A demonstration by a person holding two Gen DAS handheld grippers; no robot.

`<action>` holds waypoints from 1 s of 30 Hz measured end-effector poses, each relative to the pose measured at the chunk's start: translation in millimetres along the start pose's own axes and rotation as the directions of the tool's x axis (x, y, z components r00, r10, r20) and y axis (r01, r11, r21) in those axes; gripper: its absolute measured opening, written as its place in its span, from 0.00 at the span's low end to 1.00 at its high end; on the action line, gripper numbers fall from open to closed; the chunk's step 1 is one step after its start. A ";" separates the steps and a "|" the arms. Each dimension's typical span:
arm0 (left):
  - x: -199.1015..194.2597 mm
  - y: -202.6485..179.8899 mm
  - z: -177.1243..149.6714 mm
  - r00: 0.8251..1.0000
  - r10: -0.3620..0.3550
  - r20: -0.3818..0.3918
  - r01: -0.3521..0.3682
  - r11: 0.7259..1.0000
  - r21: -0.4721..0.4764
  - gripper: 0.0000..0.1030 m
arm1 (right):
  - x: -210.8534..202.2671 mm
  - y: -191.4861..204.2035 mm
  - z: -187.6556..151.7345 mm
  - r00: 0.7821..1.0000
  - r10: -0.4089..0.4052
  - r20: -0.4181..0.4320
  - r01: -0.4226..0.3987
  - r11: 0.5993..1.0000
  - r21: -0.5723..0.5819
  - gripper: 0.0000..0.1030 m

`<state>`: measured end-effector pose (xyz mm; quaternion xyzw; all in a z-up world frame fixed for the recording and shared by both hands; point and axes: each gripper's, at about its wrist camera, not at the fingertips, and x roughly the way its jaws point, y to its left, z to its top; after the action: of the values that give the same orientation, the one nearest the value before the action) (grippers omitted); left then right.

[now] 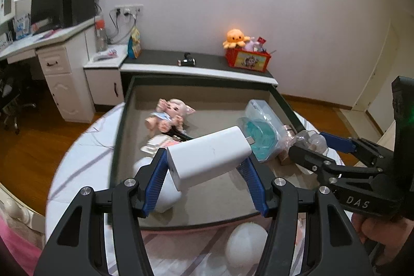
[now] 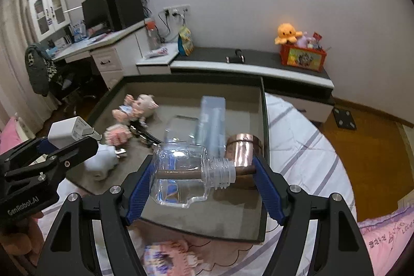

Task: Organize rigid objects
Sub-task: 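Carry the cylinder and glass bottle into the tray box and release both, then withdraw both tools from the tray box back over the bed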

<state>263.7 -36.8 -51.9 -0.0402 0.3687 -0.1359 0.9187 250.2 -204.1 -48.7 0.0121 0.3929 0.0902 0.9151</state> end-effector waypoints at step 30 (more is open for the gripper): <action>-68.8 6.2 -33.0 0.986 0.107 0.126 -0.104 0.994 -0.035 1.00 | -53.1 -2.7 -41.7 0.991 0.060 0.123 -0.075 0.990 0.122 0.87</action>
<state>194.8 -10.8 -31.1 -0.0422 0.3128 -0.0790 0.9456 184.7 -218.0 -39.7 0.0884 0.3419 0.0952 0.9307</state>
